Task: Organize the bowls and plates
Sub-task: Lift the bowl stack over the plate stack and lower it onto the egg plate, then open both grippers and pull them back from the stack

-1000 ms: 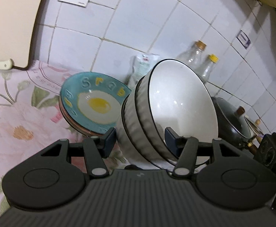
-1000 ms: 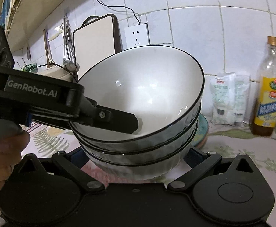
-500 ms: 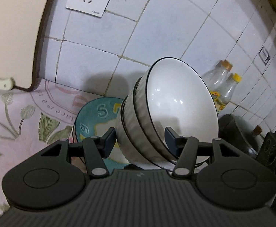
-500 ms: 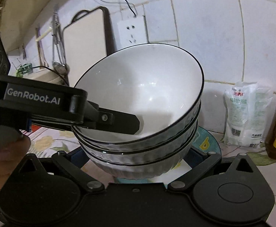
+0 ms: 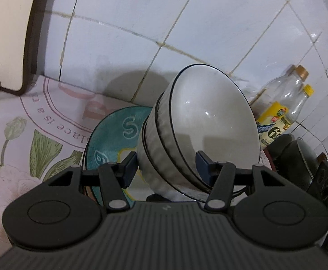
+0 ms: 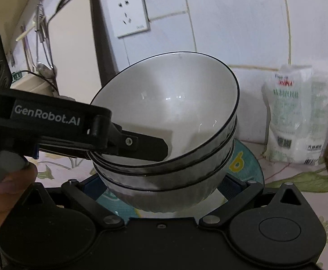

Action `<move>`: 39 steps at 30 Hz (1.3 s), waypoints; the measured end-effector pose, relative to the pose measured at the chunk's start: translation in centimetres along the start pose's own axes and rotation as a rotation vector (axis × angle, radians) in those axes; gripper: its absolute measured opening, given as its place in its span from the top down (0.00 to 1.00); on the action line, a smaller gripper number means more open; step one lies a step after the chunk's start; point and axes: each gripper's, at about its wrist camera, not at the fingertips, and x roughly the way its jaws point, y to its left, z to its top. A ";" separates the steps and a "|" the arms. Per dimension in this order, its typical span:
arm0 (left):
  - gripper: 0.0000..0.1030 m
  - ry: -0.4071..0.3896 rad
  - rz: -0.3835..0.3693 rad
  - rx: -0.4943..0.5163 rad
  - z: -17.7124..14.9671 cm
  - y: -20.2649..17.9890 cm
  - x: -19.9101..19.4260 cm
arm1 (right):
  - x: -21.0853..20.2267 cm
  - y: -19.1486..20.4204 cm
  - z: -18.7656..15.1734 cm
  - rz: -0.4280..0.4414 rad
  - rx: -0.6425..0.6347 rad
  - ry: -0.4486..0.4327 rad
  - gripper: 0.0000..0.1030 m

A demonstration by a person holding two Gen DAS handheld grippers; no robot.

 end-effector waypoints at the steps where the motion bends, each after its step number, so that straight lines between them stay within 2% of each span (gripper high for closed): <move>1: 0.47 0.007 -0.002 -0.003 0.0 0.2 0.2 | 0.2 0.0 0.0 -0.003 0.000 0.007 0.00; 11: 0.47 0.013 0.003 -0.020 -0.3 1.2 0.9 | 1.6 0.0 -0.2 0.002 0.010 0.059 0.00; 18: 0.47 0.008 0.000 -0.015 -0.5 1.2 0.8 | 1.8 0.0 -0.5 0.009 -0.006 0.060 0.00; 24: 0.47 0.045 0.026 0.001 -0.7 0.9 0.5 | 1.5 0.5 -1.0 0.001 -0.035 0.097 0.00; 26: 0.44 0.032 0.041 0.005 -0.6 0.8 -0.3 | 0.8 0.7 -1.0 -0.006 -0.041 0.099 0.00; 32: 0.40 -0.013 0.032 0.026 -0.8 0.6 -3.5 | -2.2 1.4 -1.9 -0.042 -0.050 0.059 0.00; 34: 0.38 -0.024 0.030 0.028 -1.1 0.4 -4.8 | -3.4 1.6 -2.5 -0.084 -0.048 0.049 0.00; 39: 0.34 -0.063 0.020 0.075 -2.3 -0.7 -8.3 | -7.3 2.2 -3.7 -0.120 -0.031 -0.049 0.00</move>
